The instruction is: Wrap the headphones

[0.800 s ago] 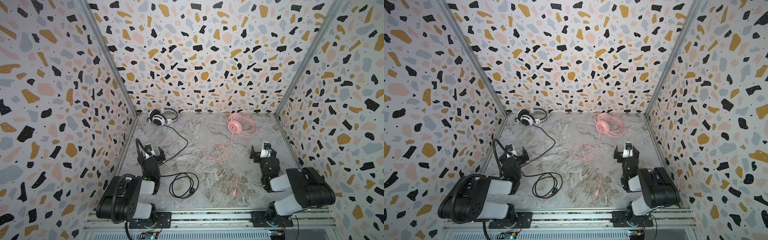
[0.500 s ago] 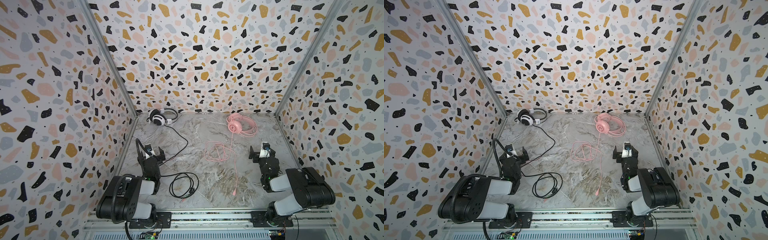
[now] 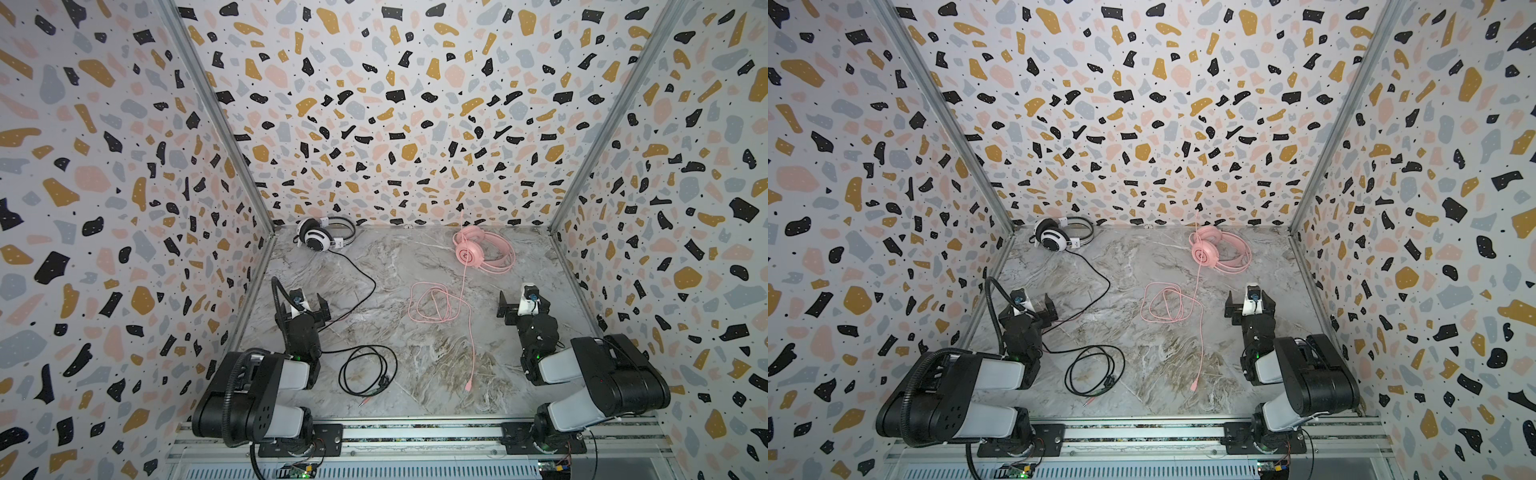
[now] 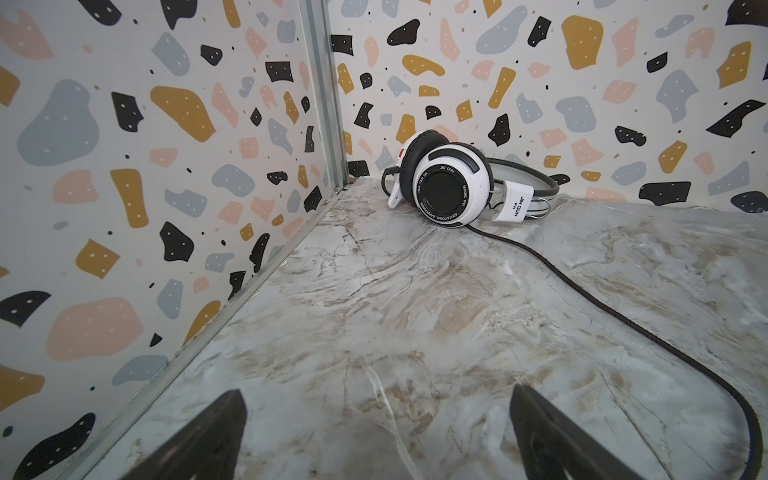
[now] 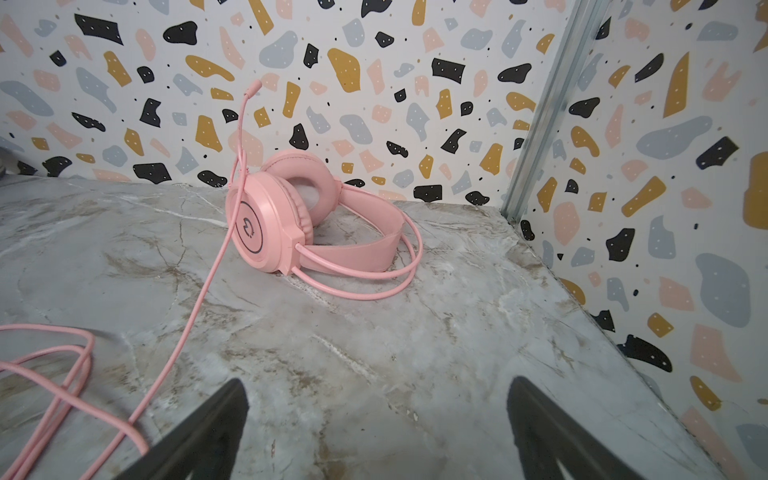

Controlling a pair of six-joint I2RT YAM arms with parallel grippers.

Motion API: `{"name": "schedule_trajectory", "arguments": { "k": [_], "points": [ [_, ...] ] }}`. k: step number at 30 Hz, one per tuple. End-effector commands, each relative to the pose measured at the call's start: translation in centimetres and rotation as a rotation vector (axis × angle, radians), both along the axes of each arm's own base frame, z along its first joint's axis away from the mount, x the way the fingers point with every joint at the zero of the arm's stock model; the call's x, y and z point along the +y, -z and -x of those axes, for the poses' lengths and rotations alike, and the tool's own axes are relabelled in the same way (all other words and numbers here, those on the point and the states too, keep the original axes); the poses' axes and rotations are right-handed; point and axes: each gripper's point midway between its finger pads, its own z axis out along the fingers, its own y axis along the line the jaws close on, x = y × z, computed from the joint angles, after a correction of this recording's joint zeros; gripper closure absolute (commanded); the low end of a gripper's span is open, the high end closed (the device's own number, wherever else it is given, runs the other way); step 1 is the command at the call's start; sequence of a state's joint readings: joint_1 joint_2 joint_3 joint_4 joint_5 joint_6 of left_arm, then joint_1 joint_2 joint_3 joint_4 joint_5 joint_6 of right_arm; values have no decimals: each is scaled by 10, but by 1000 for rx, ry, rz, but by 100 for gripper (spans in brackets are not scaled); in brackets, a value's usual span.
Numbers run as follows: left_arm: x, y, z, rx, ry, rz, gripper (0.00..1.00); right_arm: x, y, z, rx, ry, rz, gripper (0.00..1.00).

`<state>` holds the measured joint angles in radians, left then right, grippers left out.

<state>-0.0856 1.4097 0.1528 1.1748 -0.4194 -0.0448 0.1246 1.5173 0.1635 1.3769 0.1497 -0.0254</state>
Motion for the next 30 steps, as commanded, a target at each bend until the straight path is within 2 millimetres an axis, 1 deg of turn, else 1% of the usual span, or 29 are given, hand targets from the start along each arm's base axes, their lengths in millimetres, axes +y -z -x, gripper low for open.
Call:
{"name": "schedule_trajectory", "arguments": {
  "k": [1, 30],
  "points": [
    [0, -16, -5, -58, -4, 1, 0, 0, -5, 1, -23, 5, 8, 1],
    [0, -15, -5, -57, 0, 2, 0, 0, -4, 1, -20, 4, 7, 1]
  ]
}}
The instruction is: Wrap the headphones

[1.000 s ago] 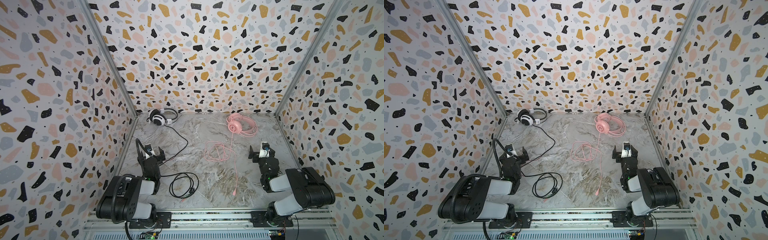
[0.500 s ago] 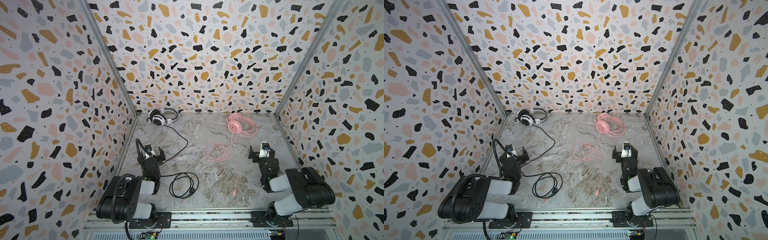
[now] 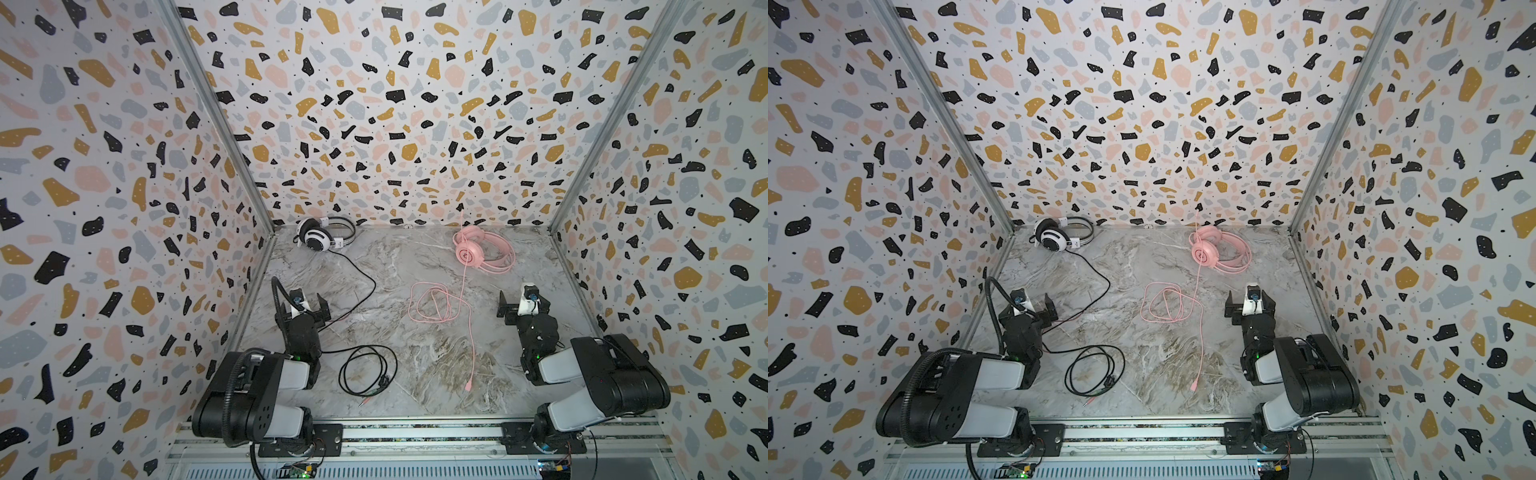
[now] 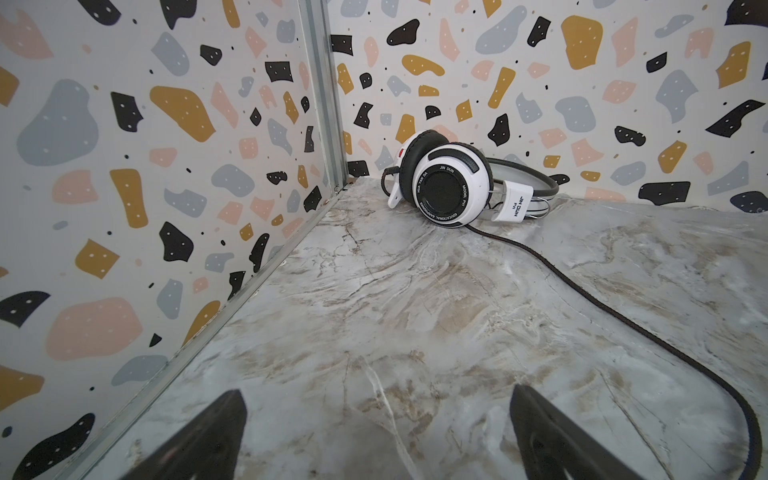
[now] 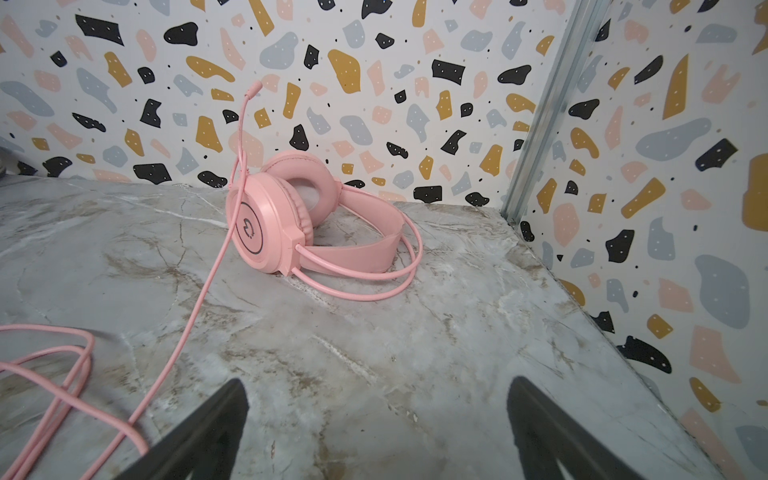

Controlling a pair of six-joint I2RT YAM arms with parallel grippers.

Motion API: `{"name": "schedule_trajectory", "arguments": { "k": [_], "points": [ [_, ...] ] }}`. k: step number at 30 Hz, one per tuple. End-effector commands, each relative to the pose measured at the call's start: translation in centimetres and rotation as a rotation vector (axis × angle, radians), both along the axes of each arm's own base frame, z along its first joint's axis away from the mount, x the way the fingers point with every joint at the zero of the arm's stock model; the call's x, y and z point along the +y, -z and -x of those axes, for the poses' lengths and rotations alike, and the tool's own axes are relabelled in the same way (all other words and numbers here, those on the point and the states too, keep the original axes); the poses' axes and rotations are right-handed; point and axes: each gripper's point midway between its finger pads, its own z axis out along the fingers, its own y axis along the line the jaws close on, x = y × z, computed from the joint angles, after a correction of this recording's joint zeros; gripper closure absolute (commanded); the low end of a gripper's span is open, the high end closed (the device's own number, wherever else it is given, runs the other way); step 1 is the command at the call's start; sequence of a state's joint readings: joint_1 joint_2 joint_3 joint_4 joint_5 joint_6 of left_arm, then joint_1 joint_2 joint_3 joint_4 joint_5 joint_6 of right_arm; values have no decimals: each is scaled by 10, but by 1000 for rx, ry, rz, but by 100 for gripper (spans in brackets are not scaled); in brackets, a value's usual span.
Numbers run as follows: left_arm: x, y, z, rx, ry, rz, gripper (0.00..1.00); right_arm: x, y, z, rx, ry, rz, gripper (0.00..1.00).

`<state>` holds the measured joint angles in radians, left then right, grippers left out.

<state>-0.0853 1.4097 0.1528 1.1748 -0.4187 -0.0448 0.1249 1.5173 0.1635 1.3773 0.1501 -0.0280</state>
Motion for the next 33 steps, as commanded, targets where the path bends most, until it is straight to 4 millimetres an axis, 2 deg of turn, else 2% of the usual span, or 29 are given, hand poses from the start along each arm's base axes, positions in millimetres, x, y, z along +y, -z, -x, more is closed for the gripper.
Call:
{"name": "schedule_trajectory", "arguments": {
  "k": [1, 3, 9, 15, 19, 23, 26, 30, 33],
  "points": [
    [0, -15, -5, -57, 2, 3, 0, 0, -5, 1, -20, 5, 4, 1],
    [-7, -15, -9, -49, 42, -7, 0, 0, -5, 1, -20, 4, 4, 1],
    [-6, -15, -8, -48, 38, -7, 0, 1, -4, 0, -17, -2, 0, 1],
    [-6, -18, -8, -54, 33, -11, 0, 0, -23, 24, -117, 28, 24, 1],
    [-11, -26, -13, -33, 41, -29, 0, 15, -31, 23, -60, -18, 50, 1],
    [-11, -33, -18, 29, 7, 6, 0, 19, -50, 16, 44, -30, -109, 1],
    [-11, -40, -17, 24, -8, 58, 0, 3, -51, 15, 127, 38, -335, 0],
    [-30, -57, -12, 7, 20, 53, 0, 34, -39, 15, 279, -148, -506, 0],
    [-39, -72, -7, -80, 56, 183, 0, 43, -28, 12, 361, -154, -617, 0]
  ]
}}
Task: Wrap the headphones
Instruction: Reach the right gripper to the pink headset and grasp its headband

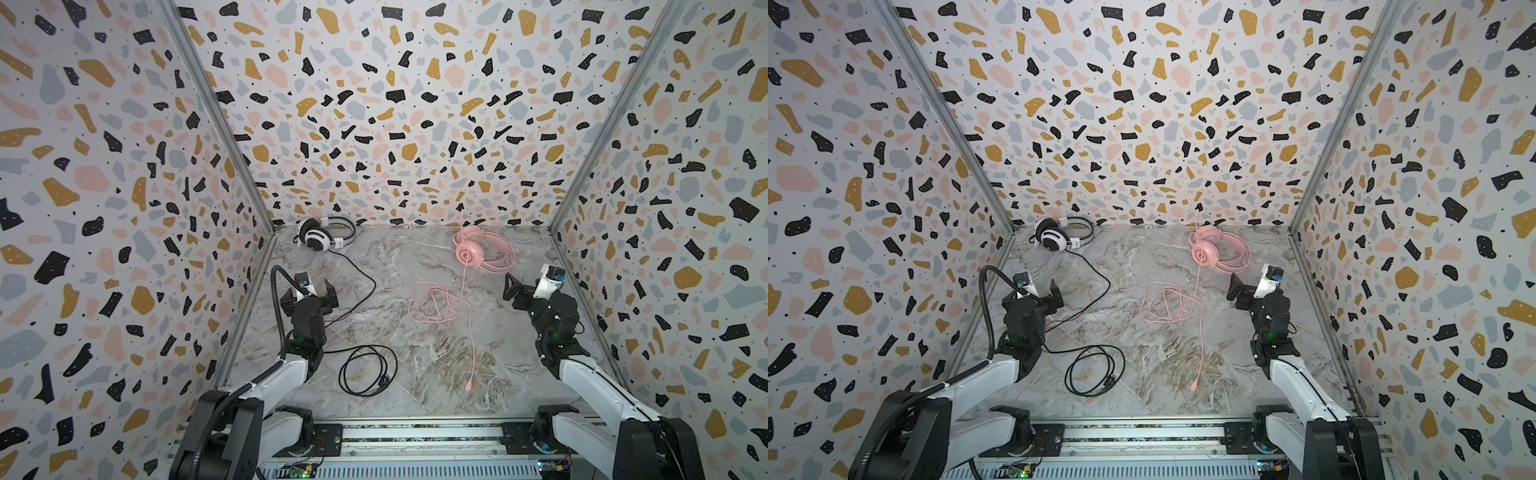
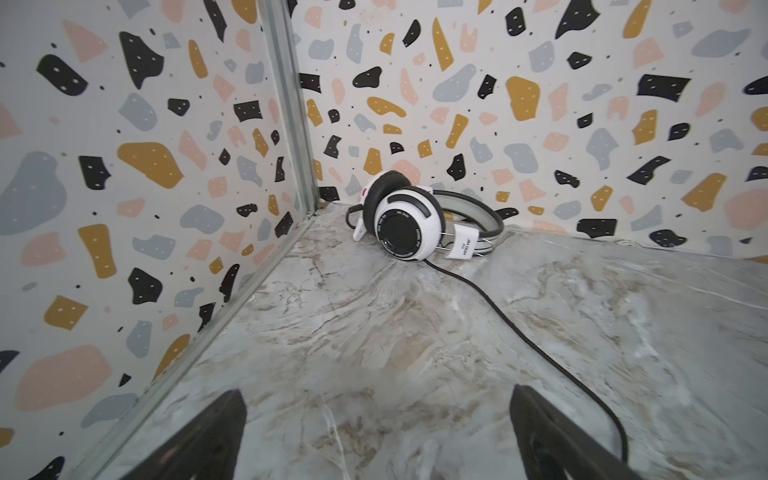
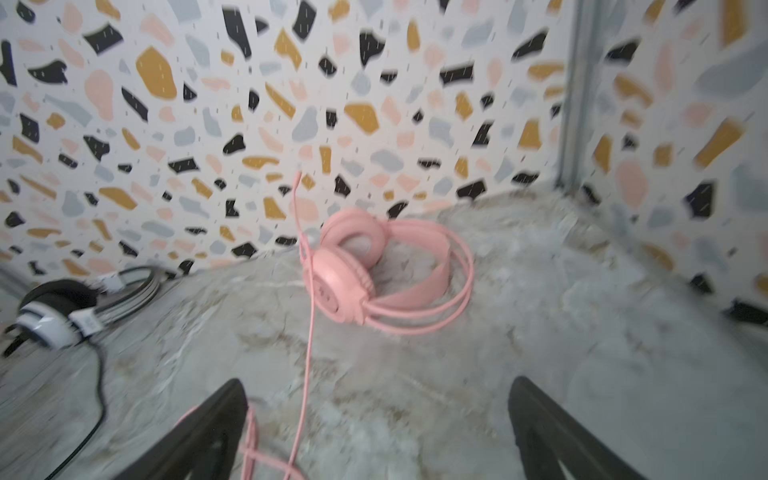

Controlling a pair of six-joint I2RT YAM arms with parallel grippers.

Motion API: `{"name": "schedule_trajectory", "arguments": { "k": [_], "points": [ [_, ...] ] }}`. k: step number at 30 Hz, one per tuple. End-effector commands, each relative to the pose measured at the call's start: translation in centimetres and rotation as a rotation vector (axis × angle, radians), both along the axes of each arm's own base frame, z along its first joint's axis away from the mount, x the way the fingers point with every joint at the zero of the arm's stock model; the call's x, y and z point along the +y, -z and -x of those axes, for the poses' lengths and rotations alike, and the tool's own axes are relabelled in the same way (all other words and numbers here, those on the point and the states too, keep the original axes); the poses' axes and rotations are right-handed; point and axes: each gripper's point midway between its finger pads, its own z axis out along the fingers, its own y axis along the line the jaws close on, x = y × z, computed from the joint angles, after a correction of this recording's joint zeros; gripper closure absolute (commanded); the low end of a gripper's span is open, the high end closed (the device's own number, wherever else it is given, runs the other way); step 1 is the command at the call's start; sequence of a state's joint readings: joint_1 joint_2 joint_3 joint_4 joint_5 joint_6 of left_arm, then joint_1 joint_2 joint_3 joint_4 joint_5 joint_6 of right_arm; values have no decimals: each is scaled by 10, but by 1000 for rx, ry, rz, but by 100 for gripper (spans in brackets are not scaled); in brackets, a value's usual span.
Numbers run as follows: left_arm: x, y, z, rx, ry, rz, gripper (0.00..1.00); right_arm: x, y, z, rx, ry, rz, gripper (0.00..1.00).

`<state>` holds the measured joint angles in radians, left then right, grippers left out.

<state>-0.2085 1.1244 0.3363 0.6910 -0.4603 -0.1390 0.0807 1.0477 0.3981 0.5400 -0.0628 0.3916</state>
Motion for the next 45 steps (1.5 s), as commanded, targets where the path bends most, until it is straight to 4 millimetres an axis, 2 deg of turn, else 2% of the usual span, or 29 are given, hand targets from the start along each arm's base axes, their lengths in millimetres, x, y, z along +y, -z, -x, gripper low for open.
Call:
{"name": "schedule_trajectory", "arguments": {
  "k": [1, 3, 10, 12, 13, 17, 20, 24, 27, 29, 33, 37, 41, 45],
  "points": [
    [-2, -15, 5, -77, -11, 153, 0, 23, 32, 7, 217, -72, -204, 1],
    [4, -11, 10, -105, -71, 313, 0, 18, 35, 0, 254, -17, -252, 1],
    [-34, -9, 3, -62, 144, 376, 0, 6, 41, -33, 378, 144, -395, 7],
    [-43, -5, 2, -50, 166, 381, 0, 1, 53, -43, 421, 211, -486, 16],
    [-46, -1, 2, -44, 171, 382, 0, -1, 60, -48, 445, 241, -542, 17],
    [-61, 11, -5, 5, 215, 393, 0, 10, 84, -82, 550, 258, -682, 17],
    [-68, 12, -7, 19, 236, 375, 0, 19, 105, -106, 656, 291, -760, 16],
    [-74, 8, -8, 19, 260, 374, 0, 26, 121, -135, 727, 320, -809, 16],
    [-73, 4, -9, 31, 252, 356, 0, 26, 120, -154, 743, 344, -798, 16],
    [-75, -1, -9, 21, 263, 360, 0, 23, 113, -164, 733, 372, -776, 15],
    [-77, -6, -8, 13, 276, 358, 0, 18, 114, -175, 752, 428, -834, 14],
    [-76, -4, -11, 39, 256, 346, 0, 27, 121, -184, 792, 427, -873, 15],
    [-75, -3, -11, 29, 253, 351, 0, 32, 139, -176, 855, 470, -892, 16],
    [-75, -7, -13, 51, 249, 334, 0, 24, 148, -170, 840, 547, -886, 17]
  ]
}}
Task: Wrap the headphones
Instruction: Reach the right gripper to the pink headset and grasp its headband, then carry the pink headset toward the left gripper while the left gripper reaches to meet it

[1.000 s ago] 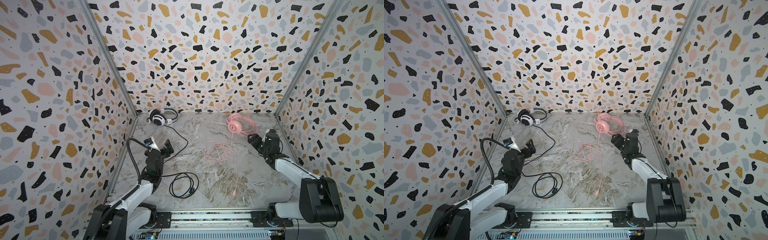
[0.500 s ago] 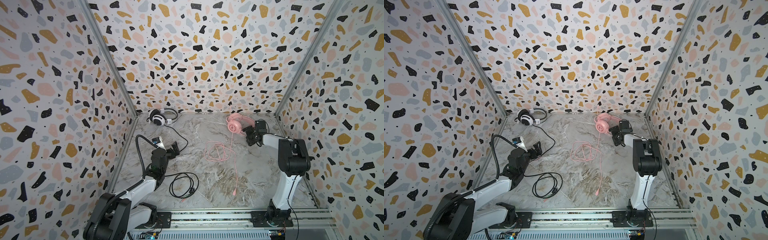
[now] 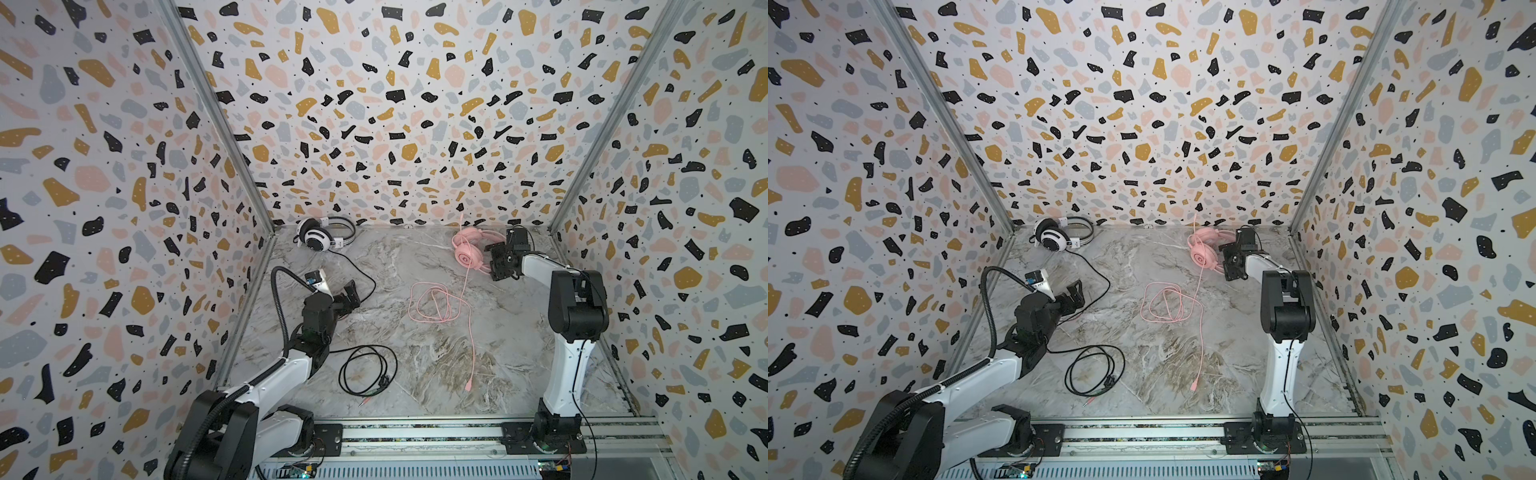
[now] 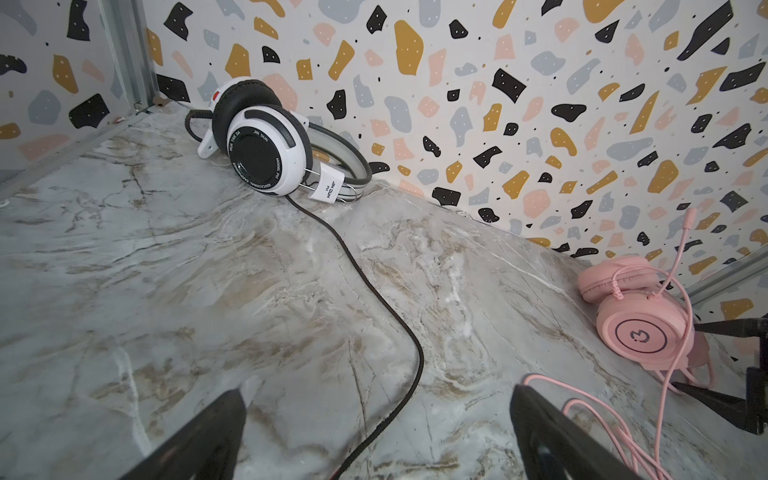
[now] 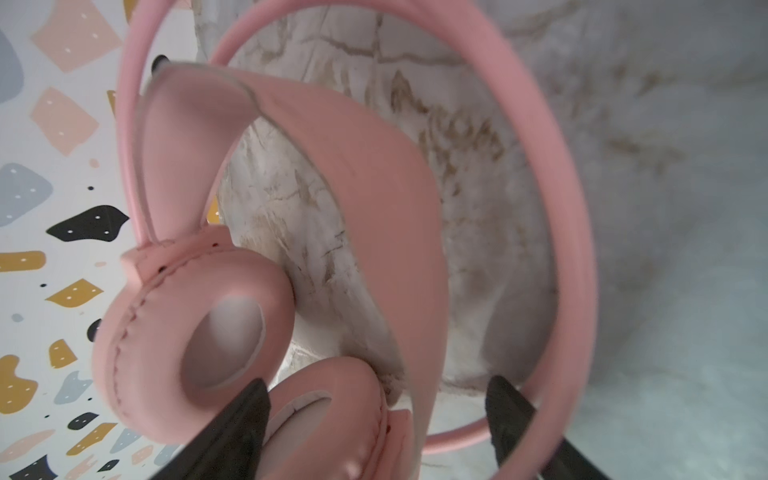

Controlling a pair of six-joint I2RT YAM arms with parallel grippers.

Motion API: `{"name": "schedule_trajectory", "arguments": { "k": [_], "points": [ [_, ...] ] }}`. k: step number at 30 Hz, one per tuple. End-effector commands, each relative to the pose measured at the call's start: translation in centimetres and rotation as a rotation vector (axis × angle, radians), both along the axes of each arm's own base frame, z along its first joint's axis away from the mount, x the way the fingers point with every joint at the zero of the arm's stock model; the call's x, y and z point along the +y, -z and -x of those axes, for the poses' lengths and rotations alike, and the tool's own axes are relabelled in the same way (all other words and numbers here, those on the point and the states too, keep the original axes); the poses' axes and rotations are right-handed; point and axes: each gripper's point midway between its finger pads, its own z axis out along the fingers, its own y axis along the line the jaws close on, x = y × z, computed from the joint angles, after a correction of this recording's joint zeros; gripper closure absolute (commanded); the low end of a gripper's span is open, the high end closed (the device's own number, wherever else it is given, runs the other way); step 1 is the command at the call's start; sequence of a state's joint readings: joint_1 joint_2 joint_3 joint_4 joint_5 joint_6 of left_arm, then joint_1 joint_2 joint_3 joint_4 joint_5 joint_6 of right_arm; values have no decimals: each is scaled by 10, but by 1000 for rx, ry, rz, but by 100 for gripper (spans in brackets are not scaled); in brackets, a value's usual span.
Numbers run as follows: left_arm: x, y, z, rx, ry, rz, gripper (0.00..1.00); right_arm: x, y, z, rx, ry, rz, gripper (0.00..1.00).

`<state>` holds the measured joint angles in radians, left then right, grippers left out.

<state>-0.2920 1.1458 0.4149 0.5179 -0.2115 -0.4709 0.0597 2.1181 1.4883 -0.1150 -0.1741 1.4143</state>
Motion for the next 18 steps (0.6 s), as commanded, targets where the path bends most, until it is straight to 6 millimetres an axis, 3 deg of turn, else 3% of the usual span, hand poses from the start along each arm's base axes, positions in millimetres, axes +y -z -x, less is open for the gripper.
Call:
{"name": "schedule_trajectory", "arguments": {
  "k": [1, 7, 11, 14, 18],
  "points": [
    [0, -23, -6, -54, -6, -10, 0, 1, 21, 20, 110, 41, 8, 18],
    [-1, -28, -4, -69, 0, 0, 0, 4, 32, 12, 139, 6, -19, 27],
    [0, -26, -4, -68, -8, 2, 0, 8, 41, 18, 145, -7, -60, 42],
    [1, -29, -4, -64, -10, -9, 0, -2, 43, 27, 168, 42, -49, 51],
    [3, -29, -3, -72, -19, -6, 0, -11, 25, 27, 107, 54, -8, 71]
  ]
}}
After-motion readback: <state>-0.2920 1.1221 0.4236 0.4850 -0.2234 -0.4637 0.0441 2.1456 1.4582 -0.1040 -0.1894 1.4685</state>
